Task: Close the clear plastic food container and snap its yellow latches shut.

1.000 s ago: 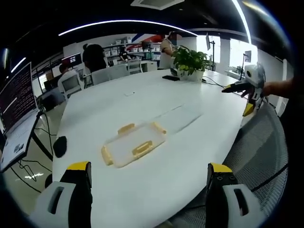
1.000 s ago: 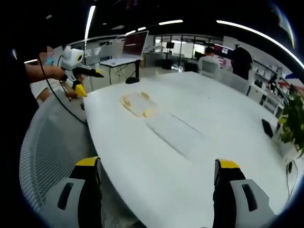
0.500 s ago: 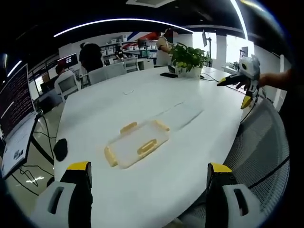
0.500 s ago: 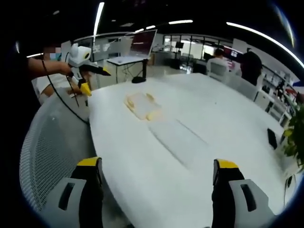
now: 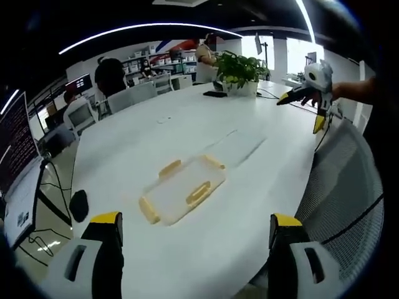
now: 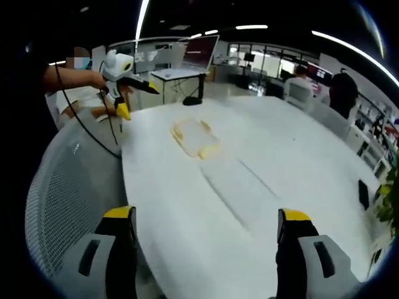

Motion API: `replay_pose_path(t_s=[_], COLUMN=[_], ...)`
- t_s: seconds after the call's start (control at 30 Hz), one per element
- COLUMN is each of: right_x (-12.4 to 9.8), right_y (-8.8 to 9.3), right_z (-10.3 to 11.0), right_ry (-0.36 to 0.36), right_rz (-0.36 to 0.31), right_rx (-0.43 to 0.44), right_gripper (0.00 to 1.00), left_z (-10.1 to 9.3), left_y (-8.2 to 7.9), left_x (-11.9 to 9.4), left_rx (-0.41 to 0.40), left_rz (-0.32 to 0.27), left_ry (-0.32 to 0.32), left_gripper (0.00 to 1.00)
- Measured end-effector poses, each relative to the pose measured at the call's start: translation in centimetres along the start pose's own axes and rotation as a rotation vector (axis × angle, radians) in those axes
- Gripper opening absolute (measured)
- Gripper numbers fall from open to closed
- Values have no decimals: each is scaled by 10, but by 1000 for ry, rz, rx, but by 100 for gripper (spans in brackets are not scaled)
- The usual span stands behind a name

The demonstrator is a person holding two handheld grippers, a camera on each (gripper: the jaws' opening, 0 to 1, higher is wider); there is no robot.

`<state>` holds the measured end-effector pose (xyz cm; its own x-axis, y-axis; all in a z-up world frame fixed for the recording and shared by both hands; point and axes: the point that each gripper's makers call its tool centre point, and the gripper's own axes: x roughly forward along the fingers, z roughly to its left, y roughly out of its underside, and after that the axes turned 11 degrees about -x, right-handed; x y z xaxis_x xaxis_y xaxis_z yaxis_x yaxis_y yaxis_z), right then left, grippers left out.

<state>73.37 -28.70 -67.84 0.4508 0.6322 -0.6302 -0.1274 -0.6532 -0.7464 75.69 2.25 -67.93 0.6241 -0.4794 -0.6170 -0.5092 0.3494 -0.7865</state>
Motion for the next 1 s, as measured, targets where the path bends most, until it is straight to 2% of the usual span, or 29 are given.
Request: replay_pose_path(t_s=[0.43, 1.0], right_x=[15, 37], right_y=[-12, -31], right_z=[-7, -16], right_ry=[-46, -101], right_rz=[8, 2], right_rx=[-57, -98], right_gripper=[87, 83], left_z=[13, 30], left_y=[0, 0], left_x=[12, 24], left_rx=[56, 91], left_rz=[40, 71], left_ry=[33, 51], left_gripper=[89, 85])
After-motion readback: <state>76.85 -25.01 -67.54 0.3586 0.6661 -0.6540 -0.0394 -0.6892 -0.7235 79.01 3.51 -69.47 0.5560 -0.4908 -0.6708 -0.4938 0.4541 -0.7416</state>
